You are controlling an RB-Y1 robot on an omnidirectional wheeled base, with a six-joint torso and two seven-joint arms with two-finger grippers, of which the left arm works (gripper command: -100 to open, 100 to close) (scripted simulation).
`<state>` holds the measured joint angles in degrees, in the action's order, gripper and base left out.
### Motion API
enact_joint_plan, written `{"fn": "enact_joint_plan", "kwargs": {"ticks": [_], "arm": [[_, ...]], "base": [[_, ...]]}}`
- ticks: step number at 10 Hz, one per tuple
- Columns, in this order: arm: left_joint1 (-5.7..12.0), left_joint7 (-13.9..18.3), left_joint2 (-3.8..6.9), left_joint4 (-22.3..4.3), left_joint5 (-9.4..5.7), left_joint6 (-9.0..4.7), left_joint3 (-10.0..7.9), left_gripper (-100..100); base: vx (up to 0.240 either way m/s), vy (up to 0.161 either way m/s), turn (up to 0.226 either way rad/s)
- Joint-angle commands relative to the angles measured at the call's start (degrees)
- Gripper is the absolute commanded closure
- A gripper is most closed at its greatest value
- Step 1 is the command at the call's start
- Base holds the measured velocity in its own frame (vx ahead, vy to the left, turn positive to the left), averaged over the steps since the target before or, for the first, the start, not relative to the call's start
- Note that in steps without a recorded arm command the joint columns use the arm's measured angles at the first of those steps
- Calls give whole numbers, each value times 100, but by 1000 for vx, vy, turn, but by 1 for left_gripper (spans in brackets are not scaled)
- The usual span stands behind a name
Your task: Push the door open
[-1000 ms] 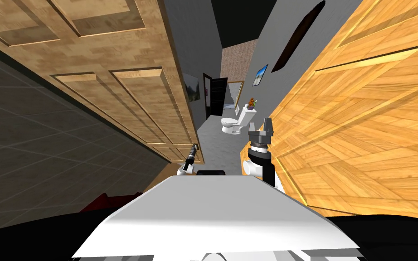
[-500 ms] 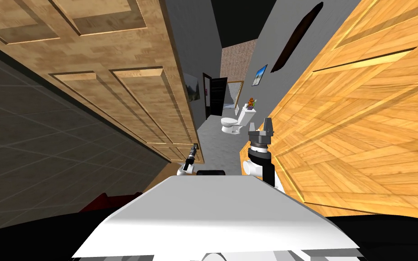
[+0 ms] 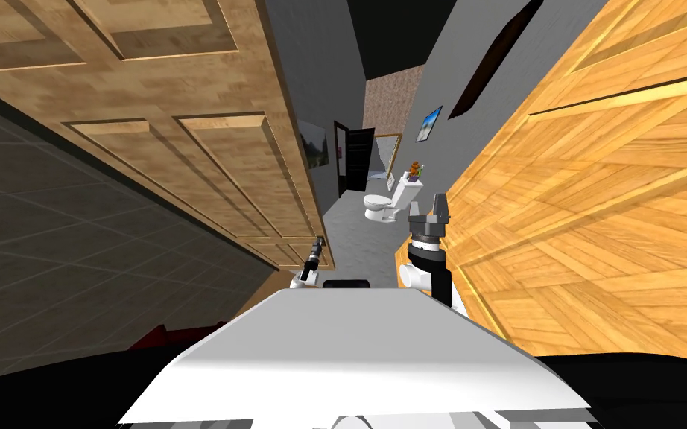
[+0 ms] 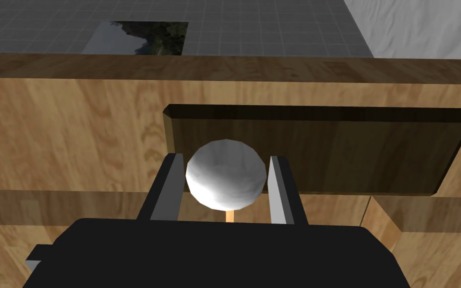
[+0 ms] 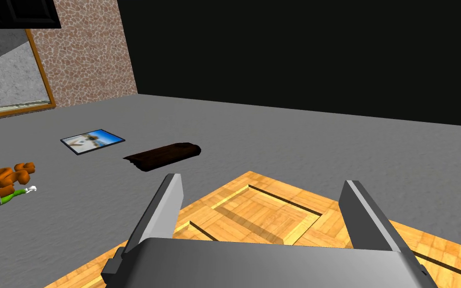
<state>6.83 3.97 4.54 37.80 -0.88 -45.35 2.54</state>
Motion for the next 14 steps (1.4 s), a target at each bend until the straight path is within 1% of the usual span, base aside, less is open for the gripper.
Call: {"fn": "enact_joint_plan", "kwargs": {"ticks": [1, 2, 3, 6, 8, 9, 10, 14], "arm": [[108, -13, 66, -160, -48, -139, -94, 100], [112, -40, 82, -170, -86, -135, -167, 100], [112, -40, 82, -170, -86, -135, -167, 100], [126, -118, 117, -199, -192, -125, -372, 100], [126, -118, 117, -199, -192, -125, -372, 100], [134, -166, 134, -217, -259, -119, -501, 100], [137, -179, 138, -221, -277, -117, -534, 100], [155, -282, 163, -259, -419, -104, -807, 100]], "base": [[149, -44, 16], [170, -57, 45], [146, -38, 33], [182, -57, 42], [92, -34, 22], [154, -56, 67], [183, -75, 67], [182, -70, 65]]}}
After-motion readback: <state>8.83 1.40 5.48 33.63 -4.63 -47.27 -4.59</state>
